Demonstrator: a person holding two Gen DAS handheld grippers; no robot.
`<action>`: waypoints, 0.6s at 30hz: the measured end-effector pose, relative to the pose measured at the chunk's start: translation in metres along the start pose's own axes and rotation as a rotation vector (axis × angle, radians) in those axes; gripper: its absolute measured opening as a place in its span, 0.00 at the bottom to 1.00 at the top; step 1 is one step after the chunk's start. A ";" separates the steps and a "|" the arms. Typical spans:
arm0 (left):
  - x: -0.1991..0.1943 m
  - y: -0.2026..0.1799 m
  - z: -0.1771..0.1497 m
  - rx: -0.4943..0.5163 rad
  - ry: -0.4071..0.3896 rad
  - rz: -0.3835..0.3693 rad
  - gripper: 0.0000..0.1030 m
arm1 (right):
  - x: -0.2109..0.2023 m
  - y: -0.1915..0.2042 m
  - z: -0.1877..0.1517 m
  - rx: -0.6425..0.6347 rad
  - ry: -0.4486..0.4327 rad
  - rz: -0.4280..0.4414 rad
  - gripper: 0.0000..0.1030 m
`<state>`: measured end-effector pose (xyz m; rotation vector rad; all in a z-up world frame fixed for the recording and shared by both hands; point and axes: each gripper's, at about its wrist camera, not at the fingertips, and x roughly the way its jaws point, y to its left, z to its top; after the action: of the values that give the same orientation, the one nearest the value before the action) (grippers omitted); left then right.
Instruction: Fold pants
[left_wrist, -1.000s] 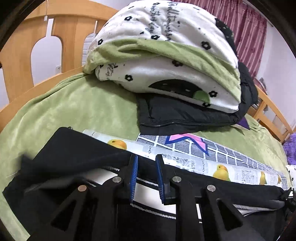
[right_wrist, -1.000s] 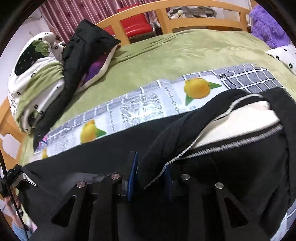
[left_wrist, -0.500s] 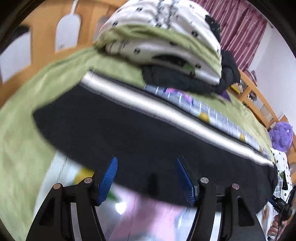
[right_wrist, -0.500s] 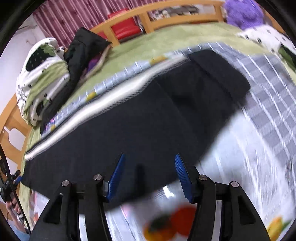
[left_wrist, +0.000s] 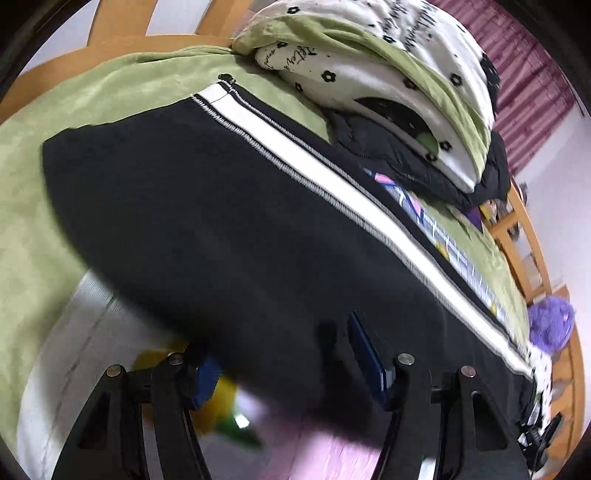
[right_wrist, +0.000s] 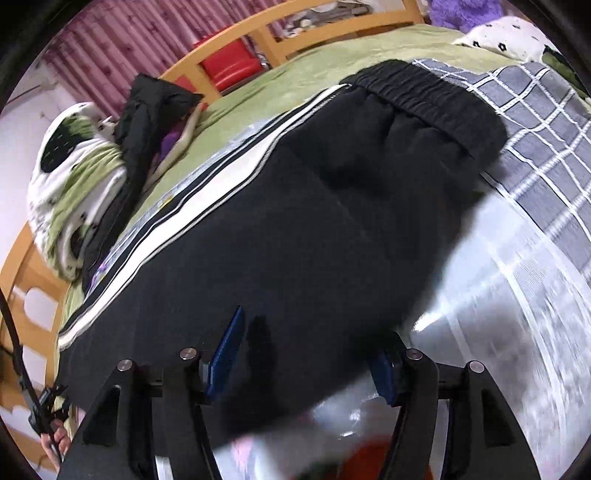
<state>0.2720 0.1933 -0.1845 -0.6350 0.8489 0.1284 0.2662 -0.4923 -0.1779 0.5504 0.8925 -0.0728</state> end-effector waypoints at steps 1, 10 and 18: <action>0.005 -0.003 0.005 -0.001 -0.001 0.011 0.49 | 0.006 0.000 0.008 0.005 -0.009 -0.012 0.52; -0.022 -0.019 0.015 0.064 -0.012 0.054 0.11 | -0.007 0.002 0.031 0.041 -0.040 -0.037 0.14; -0.108 -0.013 -0.052 0.172 0.053 0.077 0.10 | -0.102 -0.017 -0.023 -0.054 0.001 -0.051 0.14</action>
<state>0.1704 0.1687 -0.1246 -0.4465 0.9247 0.1073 0.1800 -0.5124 -0.1195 0.4776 0.9071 -0.0950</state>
